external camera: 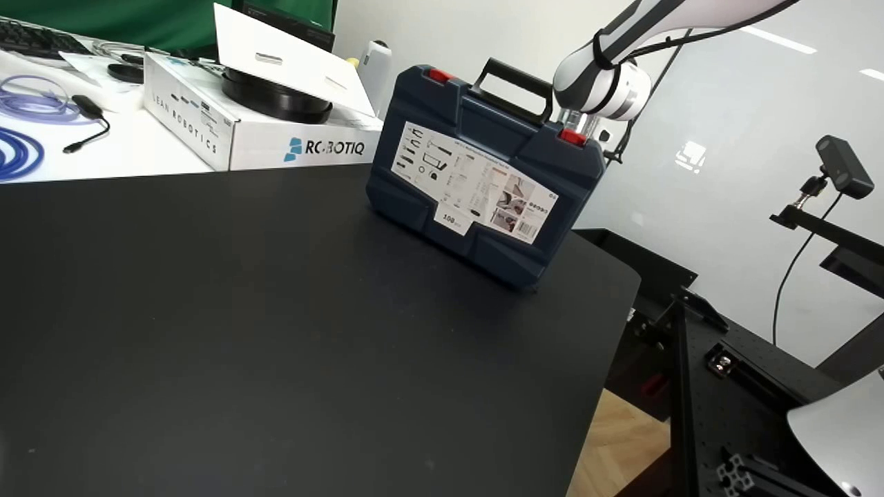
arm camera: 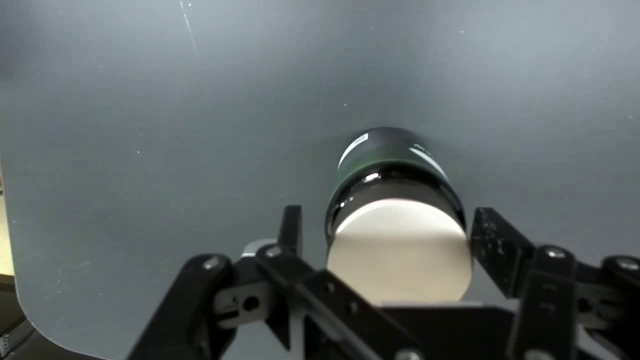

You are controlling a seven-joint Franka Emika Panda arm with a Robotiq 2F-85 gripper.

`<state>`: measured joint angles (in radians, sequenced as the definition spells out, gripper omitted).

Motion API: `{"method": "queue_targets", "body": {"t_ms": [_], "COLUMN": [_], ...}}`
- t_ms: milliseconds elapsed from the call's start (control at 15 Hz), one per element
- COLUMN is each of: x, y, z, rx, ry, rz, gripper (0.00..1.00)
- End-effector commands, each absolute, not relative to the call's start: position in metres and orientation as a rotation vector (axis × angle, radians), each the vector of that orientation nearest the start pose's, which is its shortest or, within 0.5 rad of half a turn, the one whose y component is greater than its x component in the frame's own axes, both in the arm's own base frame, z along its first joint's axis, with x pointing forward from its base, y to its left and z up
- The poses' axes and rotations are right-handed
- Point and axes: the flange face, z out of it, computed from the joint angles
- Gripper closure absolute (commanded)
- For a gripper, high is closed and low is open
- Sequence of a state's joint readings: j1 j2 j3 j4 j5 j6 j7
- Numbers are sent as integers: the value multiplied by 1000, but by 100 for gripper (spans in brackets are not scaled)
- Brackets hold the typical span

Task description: Move the bottle to the left side of the table

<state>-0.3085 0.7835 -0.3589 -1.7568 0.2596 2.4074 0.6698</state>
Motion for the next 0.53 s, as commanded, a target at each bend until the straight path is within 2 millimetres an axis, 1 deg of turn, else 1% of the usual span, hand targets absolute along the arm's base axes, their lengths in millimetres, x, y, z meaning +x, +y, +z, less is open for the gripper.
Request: {"method": "queue_targets", "body": {"t_ms": [0, 67, 133, 267, 467], "x": [520, 520, 520, 521, 526], "y": [-384, -383, -383, -382, -378], "z": [137, 139, 141, 146, 160], "rx": [-2405, -2417, -2429, -2453, -2476], "ry": [2157, 2149, 2139, 2119, 2081], "rz": [88, 84, 81, 69, 40], "gripper": [45, 52, 56, 57, 57]}}
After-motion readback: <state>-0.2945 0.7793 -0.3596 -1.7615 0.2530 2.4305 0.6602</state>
